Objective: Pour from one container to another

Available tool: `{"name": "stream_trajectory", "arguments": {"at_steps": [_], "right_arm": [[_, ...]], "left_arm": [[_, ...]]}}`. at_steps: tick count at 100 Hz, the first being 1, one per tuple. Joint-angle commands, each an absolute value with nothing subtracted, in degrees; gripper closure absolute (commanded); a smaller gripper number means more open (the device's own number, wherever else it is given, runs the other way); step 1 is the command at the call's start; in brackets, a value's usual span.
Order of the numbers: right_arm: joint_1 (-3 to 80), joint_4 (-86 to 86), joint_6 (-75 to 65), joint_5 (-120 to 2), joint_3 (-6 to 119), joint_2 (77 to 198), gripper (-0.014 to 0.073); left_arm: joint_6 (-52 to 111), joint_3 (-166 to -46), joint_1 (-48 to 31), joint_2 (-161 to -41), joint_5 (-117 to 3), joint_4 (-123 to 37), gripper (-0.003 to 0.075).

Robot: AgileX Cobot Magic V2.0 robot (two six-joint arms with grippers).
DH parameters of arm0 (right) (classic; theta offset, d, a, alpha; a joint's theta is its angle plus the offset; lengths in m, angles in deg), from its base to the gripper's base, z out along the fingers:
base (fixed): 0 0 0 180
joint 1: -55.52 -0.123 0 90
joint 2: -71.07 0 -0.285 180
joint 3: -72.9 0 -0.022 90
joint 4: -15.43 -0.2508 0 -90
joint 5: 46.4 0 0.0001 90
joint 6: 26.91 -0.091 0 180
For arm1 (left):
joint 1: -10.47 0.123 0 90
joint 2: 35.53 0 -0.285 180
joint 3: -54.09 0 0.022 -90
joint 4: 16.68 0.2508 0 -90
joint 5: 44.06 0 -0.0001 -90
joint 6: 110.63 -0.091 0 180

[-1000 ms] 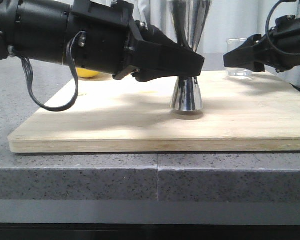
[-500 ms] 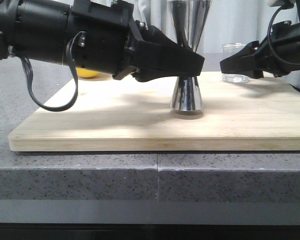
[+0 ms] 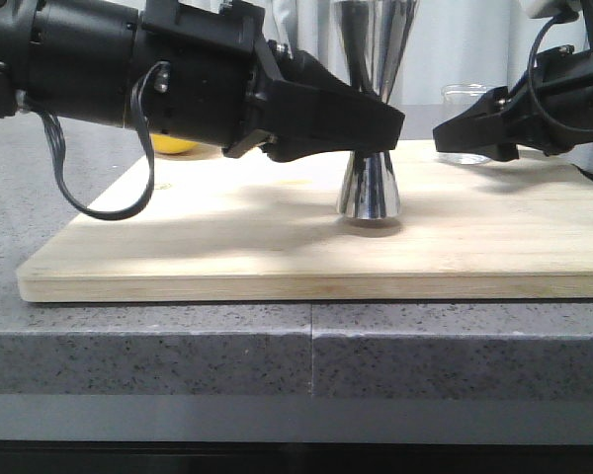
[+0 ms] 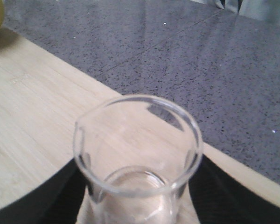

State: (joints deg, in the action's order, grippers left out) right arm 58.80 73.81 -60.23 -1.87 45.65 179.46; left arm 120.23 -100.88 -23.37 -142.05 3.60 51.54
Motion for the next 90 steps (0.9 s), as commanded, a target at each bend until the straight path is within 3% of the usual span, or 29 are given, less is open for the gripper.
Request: {"name": "stream_trajectory", "arguments": {"at_steps": [1,14,90], "right_arm": [[59.1,69.8,-60.2,0.9,46.9,177.2,0.0052],[59.1,68.8,-60.2,1.1,46.9,176.6,-0.0008],[59.1,66.5,-60.2,4.6,47.0,161.3,-0.0008]], "left_arm": [[120.6,-102.8,-23.3,-138.9,7.8,48.4,0.0741],[120.6,-102.8,-23.3,-138.9,7.8,48.4,0.0741],[120.6,-106.7,-21.4,-138.9,6.8,48.8,0.0741]]}}
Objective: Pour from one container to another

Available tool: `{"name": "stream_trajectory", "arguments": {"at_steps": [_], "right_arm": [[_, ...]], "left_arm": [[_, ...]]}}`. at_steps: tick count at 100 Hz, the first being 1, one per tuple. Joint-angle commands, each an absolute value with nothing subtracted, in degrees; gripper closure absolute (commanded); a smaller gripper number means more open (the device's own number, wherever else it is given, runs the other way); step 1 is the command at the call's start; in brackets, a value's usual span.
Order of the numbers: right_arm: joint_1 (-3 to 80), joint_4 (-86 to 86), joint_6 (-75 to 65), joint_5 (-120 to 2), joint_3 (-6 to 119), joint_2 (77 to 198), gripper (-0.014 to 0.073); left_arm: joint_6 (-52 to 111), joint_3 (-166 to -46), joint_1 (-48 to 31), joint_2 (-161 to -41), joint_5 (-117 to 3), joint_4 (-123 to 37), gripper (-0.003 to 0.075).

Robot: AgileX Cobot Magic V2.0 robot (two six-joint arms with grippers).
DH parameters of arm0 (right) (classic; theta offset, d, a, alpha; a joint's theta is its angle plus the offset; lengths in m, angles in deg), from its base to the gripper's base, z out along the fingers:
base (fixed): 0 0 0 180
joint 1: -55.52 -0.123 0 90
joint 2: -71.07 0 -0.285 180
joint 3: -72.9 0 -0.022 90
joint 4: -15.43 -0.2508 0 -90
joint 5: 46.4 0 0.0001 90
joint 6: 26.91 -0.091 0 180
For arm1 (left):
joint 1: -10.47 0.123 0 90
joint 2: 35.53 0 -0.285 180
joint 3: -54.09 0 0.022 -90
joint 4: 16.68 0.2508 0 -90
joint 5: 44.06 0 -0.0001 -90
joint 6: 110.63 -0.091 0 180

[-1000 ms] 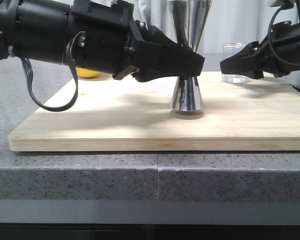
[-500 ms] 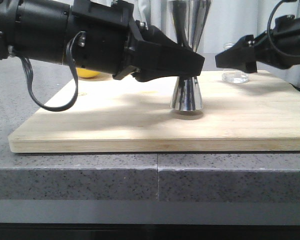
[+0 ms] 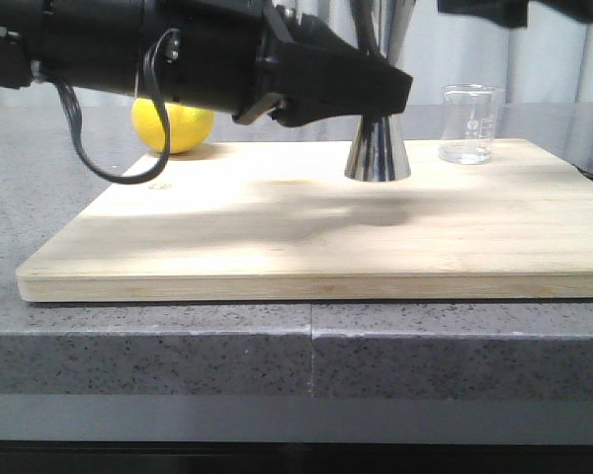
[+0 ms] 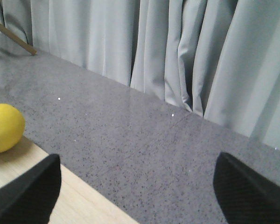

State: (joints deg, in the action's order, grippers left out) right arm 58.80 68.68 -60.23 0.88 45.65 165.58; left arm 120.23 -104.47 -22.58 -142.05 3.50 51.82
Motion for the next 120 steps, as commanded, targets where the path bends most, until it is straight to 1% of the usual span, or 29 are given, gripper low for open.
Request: {"name": "stream_trajectory", "arguments": {"at_steps": [1,28,51,120], "right_arm": [[59.1,66.5,-60.2,4.6,47.0,161.1,-0.0008],[59.1,66.5,-60.2,4.7,47.0,155.5,-0.0008],[59.0,66.5,-60.3,4.8,47.0,153.9,-0.0008],[57.7,66.4,-60.9,5.3,47.0,153.7,-0.0008]], "left_arm": [[120.6,-106.7,-21.3,-138.9,6.8,48.8,0.0741],[120.6,-106.8,-15.3,-138.9,6.9,48.6,0.0741],[120.6,-106.8,-12.1,-138.9,6.5,48.6,0.0741],[118.4,-106.8,-11.7,-141.0,6.0,48.4,0.0741]]}}
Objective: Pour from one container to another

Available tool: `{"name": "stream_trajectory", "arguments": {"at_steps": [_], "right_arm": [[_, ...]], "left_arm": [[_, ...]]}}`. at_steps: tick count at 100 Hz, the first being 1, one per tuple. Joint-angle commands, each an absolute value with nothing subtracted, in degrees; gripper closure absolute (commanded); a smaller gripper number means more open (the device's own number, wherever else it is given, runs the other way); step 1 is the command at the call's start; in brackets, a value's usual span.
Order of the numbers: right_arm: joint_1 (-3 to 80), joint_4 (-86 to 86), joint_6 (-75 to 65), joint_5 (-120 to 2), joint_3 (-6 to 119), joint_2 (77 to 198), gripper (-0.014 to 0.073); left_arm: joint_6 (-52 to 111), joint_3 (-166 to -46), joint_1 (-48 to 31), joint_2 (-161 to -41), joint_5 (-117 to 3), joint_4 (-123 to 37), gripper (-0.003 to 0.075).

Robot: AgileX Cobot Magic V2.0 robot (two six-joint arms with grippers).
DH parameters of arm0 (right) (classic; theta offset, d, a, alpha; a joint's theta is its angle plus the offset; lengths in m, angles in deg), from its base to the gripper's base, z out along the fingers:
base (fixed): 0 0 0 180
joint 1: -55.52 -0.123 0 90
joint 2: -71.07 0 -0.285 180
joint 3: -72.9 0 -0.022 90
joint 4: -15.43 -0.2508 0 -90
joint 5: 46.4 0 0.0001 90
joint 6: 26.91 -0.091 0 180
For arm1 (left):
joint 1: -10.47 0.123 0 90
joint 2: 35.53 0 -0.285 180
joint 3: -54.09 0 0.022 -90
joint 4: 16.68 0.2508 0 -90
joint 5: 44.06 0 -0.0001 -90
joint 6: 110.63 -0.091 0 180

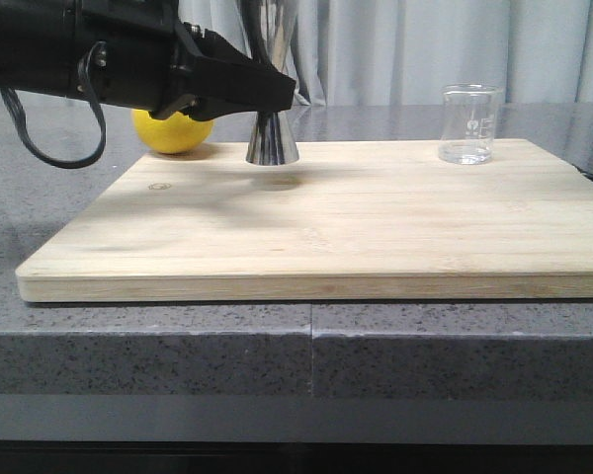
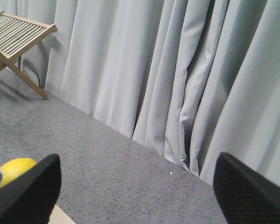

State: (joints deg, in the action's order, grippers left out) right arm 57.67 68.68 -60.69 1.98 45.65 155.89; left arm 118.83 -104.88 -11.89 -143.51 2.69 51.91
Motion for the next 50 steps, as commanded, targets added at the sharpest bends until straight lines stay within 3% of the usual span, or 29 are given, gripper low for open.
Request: {"name": "stream_trajectory", "arguments": {"at_steps": [1,50], "right_arm": [[57.7,66.4,-60.9,5.3,47.0,153.7,-0.0008],[57.7,66.4,-61.0,5.3,47.0,153.7,-0.0008]], "left_arm": [[118.3,-106.8,-11.7,-141.0,6.0,48.4,0.0741],[117.0,-106.8,-11.7,-142.9,7.1,47.6,0.0741]]}}
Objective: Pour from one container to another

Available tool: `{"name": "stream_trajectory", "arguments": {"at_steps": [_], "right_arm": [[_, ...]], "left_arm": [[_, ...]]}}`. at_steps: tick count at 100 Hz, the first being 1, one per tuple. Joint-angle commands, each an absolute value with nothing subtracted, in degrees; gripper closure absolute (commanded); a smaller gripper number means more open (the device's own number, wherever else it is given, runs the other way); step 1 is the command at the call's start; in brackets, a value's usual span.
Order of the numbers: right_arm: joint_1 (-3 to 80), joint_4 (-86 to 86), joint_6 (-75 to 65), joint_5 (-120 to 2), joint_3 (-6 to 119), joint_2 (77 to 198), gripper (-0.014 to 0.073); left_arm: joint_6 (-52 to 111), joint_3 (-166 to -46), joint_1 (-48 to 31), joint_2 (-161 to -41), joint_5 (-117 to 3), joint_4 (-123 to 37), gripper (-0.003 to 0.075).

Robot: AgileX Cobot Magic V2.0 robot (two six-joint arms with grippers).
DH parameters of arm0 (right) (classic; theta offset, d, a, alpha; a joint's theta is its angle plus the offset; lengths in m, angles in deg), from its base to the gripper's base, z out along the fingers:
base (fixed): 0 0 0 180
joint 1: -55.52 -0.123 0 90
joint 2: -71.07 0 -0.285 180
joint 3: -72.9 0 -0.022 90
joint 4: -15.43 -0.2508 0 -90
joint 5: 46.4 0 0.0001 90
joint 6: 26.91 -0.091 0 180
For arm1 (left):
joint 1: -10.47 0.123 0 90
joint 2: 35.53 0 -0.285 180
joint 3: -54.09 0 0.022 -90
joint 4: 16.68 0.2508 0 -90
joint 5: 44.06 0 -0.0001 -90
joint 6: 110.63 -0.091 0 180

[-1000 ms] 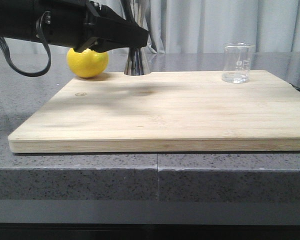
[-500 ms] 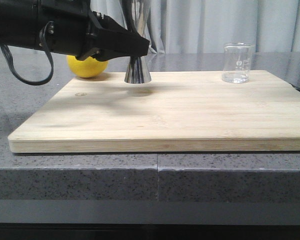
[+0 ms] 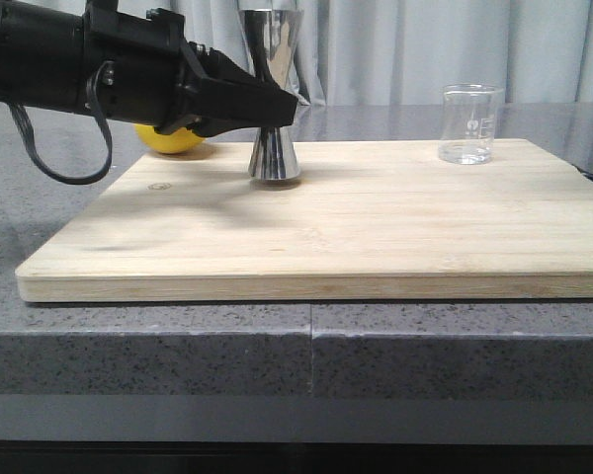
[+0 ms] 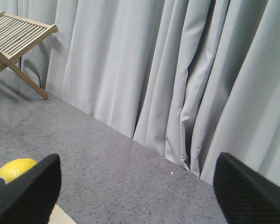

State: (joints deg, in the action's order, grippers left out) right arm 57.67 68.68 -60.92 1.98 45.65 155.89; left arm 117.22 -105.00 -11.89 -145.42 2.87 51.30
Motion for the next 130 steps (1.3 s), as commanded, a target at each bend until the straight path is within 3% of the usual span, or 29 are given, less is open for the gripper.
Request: {"name": "stream_trajectory", "arguments": {"at_steps": [1,130], "right_arm": [[57.7,66.4,-61.0,5.3,47.0,153.7,-0.0008],[57.7,66.2,-61.0,5.3,47.0,153.7,-0.0008]], "left_arm": [[117.0,-106.8,-11.7,-142.9,7.1,47.6,0.0741],[117.3,-106.7,-13.8,-143.0,7.5,49.8,0.0741]]}}
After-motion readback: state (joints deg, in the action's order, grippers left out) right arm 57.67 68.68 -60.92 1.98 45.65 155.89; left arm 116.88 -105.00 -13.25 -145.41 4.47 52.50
